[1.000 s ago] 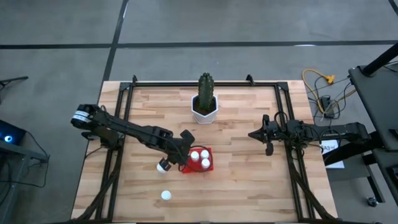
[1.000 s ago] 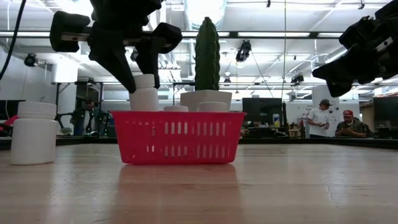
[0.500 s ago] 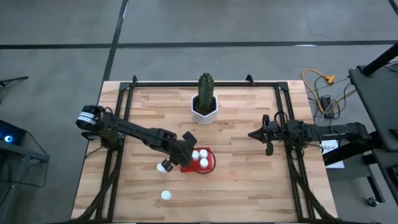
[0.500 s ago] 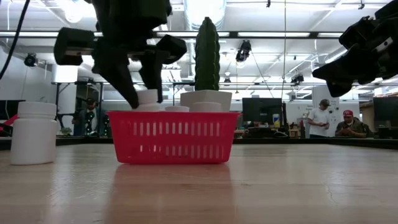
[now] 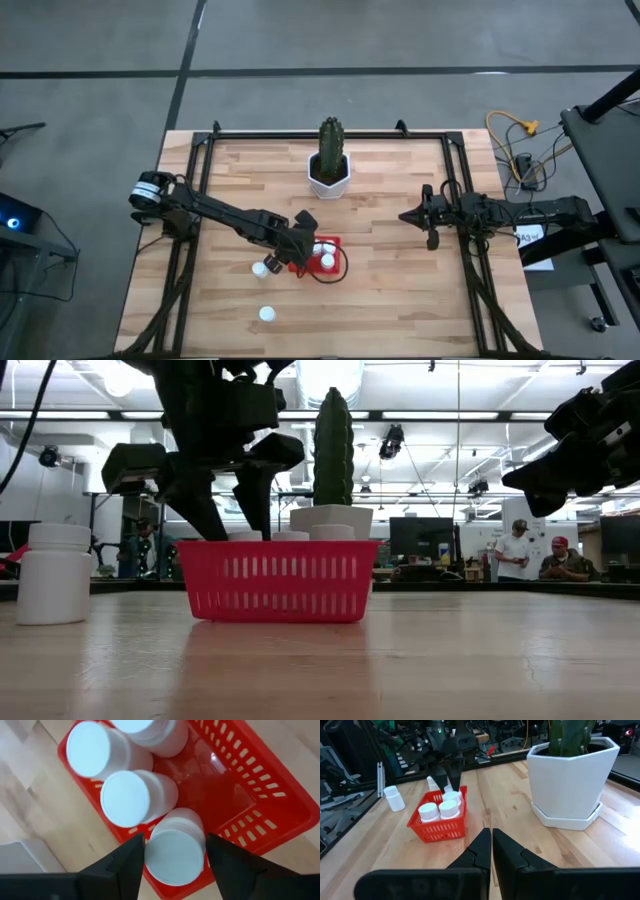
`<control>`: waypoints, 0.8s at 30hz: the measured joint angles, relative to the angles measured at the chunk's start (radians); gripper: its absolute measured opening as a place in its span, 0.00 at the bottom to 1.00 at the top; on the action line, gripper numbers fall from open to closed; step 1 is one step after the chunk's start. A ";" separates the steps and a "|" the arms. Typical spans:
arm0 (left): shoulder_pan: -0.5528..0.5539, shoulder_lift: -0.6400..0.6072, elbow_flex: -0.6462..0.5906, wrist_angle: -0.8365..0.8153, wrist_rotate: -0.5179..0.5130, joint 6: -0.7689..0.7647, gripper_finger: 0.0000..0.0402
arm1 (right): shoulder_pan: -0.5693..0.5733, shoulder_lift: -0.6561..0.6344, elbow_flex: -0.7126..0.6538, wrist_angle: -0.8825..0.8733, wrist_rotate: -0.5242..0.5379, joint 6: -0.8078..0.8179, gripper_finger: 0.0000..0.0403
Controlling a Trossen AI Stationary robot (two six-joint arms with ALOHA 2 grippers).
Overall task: Pick and place pill bottles into a basket
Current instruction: Put the white pill bottle into the red bin
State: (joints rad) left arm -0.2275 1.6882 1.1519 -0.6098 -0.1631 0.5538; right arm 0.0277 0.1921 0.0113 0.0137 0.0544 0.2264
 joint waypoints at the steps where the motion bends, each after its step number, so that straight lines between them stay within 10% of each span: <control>1: 0.000 0.000 0.000 0.000 -0.003 0.000 0.48 | 0.000 0.000 0.000 -0.001 -0.001 0.000 0.02; 24: -0.004 -0.004 0.034 0.000 -0.061 -0.023 0.49 | 0.000 0.000 0.000 -0.001 -0.001 0.001 0.02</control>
State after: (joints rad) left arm -0.2314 1.6840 1.1858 -0.6098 -0.2241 0.5308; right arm 0.0280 0.1925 0.0113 0.0128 0.0533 0.2271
